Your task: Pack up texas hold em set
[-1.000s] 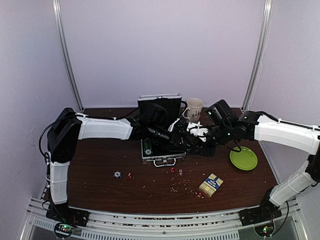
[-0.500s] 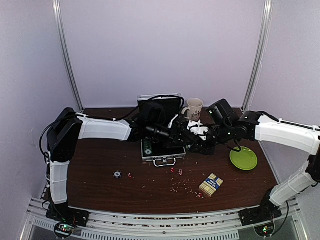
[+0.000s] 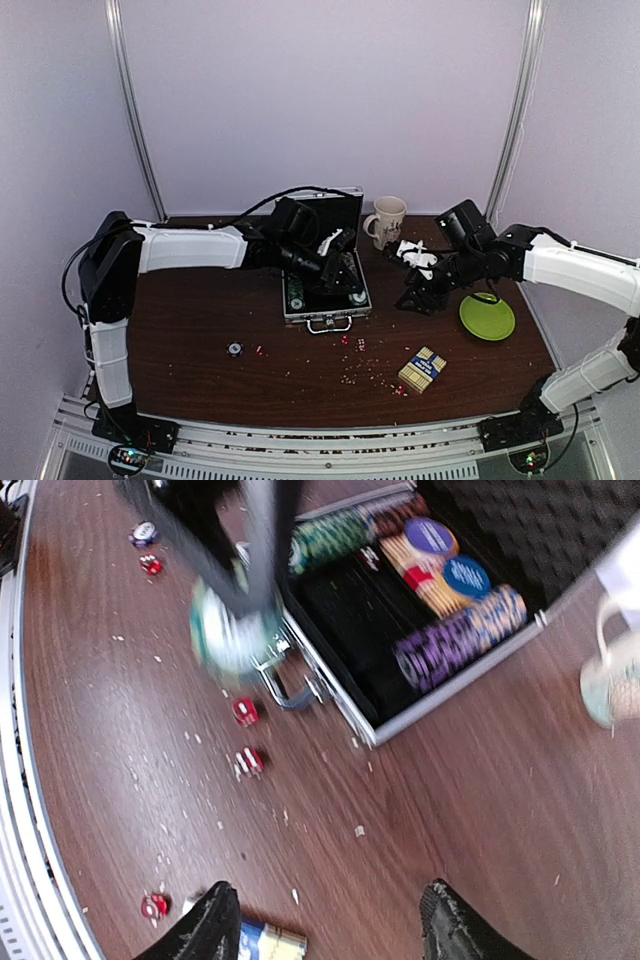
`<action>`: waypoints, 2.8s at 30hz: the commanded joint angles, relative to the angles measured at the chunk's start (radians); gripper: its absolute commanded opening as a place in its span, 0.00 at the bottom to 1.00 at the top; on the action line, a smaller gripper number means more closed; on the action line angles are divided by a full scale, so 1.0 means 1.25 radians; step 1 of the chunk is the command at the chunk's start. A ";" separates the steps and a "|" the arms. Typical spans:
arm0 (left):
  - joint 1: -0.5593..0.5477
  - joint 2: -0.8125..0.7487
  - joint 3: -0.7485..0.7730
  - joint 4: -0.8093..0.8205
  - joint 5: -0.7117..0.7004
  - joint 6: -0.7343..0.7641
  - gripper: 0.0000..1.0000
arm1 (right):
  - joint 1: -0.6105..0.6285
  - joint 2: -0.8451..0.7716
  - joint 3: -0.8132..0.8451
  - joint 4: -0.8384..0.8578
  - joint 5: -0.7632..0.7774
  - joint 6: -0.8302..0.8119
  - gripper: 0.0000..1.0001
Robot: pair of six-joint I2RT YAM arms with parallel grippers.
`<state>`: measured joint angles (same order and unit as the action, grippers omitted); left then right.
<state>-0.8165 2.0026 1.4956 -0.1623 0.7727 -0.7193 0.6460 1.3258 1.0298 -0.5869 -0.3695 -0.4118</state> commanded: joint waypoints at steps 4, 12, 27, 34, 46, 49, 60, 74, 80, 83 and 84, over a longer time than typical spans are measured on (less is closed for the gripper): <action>0.056 -0.088 0.080 -0.492 -0.381 0.615 0.04 | -0.112 -0.051 -0.103 -0.011 -0.138 0.028 0.63; 0.056 -0.009 0.167 -0.613 -0.495 0.854 0.06 | -0.119 -0.048 -0.102 -0.003 -0.125 0.023 0.62; 0.052 0.067 0.206 -0.583 -0.505 0.935 0.09 | -0.123 -0.042 -0.113 -0.003 -0.118 0.015 0.61; 0.042 0.096 0.221 -0.557 -0.509 0.950 0.11 | -0.125 -0.037 -0.113 0.000 -0.114 0.015 0.61; 0.037 0.132 0.235 -0.557 -0.536 0.960 0.14 | -0.126 -0.014 -0.107 -0.004 -0.124 0.014 0.61; 0.035 0.130 0.233 -0.558 -0.540 0.957 0.14 | -0.127 -0.013 -0.108 -0.004 -0.124 0.013 0.61; 0.009 -0.003 0.128 -0.474 -0.685 0.761 0.42 | -0.127 -0.007 -0.110 -0.007 -0.127 0.011 0.60; 0.021 0.037 0.051 -0.400 -0.678 0.425 0.53 | -0.128 0.019 -0.102 -0.013 -0.133 0.008 0.60; 0.027 0.058 0.058 -0.375 -0.684 0.394 0.51 | -0.128 0.021 -0.102 -0.012 -0.130 0.008 0.60; 0.027 0.071 0.066 -0.376 -0.683 0.405 0.47 | -0.127 0.024 -0.102 -0.013 -0.130 0.007 0.60; 0.027 0.074 0.067 -0.378 -0.687 0.408 0.46 | -0.128 0.026 -0.102 -0.015 -0.130 0.006 0.61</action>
<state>-0.7898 2.0609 1.5646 -0.6708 -0.0715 -0.1944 0.4919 1.3487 0.8917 -0.6022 -0.5213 -0.3958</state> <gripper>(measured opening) 0.481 0.604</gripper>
